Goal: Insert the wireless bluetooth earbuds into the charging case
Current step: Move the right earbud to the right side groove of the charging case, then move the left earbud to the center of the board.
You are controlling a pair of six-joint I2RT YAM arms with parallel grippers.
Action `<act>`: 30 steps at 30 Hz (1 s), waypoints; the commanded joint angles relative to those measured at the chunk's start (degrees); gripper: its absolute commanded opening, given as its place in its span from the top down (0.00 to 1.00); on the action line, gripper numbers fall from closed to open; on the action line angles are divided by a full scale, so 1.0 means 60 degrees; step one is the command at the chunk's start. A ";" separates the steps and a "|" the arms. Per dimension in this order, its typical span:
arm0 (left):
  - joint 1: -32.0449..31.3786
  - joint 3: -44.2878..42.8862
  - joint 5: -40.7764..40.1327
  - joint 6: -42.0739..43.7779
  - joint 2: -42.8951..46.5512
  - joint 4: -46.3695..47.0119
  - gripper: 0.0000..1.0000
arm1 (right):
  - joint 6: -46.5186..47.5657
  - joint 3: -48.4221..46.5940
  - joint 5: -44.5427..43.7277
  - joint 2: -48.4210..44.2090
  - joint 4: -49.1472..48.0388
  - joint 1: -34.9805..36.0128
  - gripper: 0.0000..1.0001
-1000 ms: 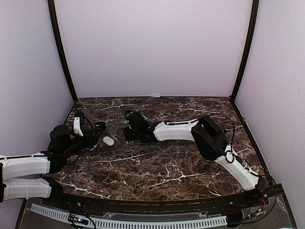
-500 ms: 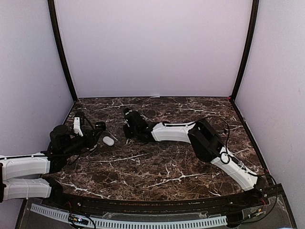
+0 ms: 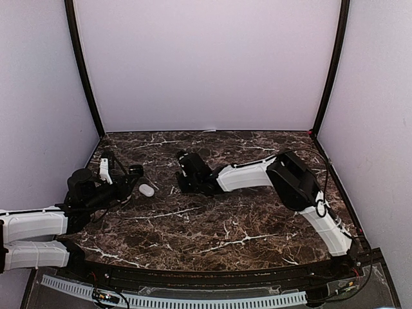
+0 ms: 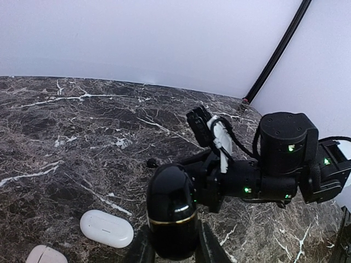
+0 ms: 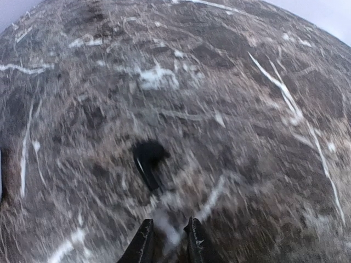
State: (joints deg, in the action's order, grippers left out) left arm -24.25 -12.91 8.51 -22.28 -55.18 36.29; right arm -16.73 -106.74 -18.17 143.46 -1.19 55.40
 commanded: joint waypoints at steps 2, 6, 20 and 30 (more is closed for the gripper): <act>0.0050 0.0012 0.0221 0.0051 -0.0050 0.0174 0.81 | -0.0181 0.3402 -0.0116 -0.2141 -0.0701 -0.0021 0.81; 0.0051 0.0020 0.0470 0.0055 -0.0198 0.0323 0.81 | -0.0398 0.6488 0.0023 -0.4344 -0.1691 0.0072 0.84; 0.0043 0.0025 0.0610 0.0168 -0.0398 0.0488 0.80 | -0.0065 0.7429 0.0687 -0.4945 -0.2093 0.0328 0.32; 0.0047 0.0027 0.0606 0.0200 -0.0341 0.0468 0.80 | -0.0166 0.2907 0.0642 -0.2004 -0.0615 0.0406 0.24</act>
State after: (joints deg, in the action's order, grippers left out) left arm -24.25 -12.91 11.60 -21.78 -57.78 37.58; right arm -17.26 -81.25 -14.11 127.15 -8.32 57.34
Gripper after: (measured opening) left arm 0.249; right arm 0.765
